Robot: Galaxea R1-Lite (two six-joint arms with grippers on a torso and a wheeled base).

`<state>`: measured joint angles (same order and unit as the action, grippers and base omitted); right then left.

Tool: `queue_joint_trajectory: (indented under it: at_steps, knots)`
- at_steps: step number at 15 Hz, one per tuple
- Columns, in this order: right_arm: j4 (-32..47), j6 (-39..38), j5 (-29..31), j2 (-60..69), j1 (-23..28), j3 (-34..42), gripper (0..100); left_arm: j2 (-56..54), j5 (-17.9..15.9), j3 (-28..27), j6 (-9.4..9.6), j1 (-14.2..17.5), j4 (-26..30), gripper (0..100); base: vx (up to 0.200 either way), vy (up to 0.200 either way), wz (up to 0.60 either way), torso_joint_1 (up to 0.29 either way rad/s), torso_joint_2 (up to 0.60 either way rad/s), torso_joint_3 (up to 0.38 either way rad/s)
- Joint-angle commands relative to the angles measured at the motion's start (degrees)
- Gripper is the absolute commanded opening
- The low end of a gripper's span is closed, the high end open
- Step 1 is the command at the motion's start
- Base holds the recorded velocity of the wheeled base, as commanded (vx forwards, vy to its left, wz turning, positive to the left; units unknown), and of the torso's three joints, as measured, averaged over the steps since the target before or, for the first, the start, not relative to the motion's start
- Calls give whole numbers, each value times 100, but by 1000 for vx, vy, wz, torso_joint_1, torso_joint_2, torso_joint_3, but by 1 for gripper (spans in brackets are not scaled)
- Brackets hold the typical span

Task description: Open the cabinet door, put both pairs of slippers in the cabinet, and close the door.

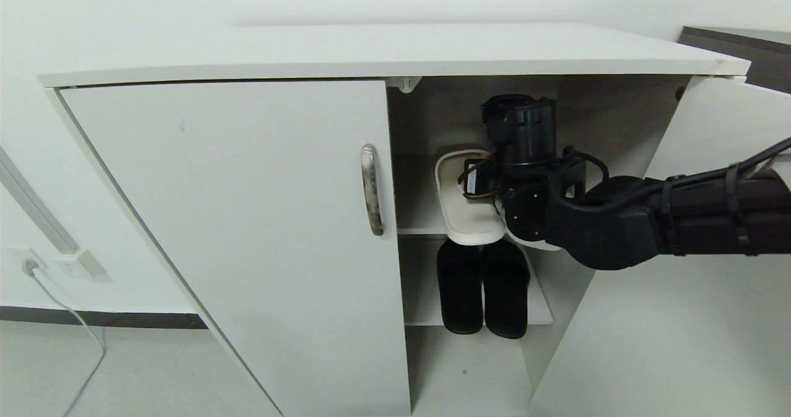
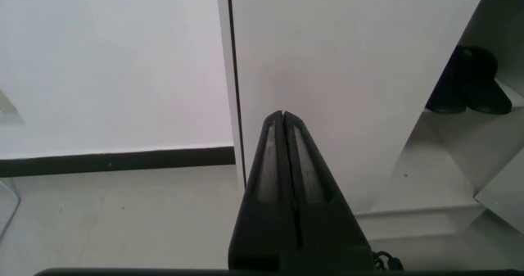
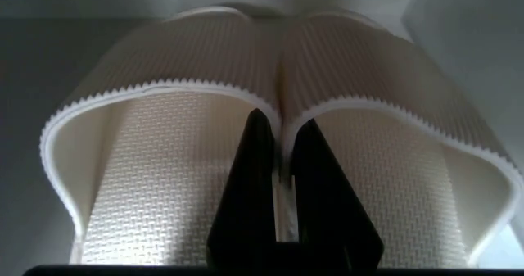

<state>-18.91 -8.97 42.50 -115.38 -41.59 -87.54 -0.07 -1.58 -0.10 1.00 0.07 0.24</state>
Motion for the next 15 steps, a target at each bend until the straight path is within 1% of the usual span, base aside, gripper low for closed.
queue_joint_trajectory:
  at_steps: [1,3,9,10,15]
  knots:
    - [10,1,-5,-169,73,-193,0,7,0,1,-3,1,2,0,0,0,0,0,0,0]
    - [10,45,-13,-327,143,-395,0,7,0,1,-3,1,2,0,0,0,0,0,0,0]
    - [10,45,-13,-388,152,-466,0,7,0,1,-12,1,2,0,0,0,0,0,0,0]
    - [10,45,-13,-406,152,-466,100,7,9,1,-12,1,2,0,0,0,0,0,0,0]
    - [159,71,-13,-397,143,-387,100,7,9,1,-12,1,2,0,0,0,0,0,0,0]
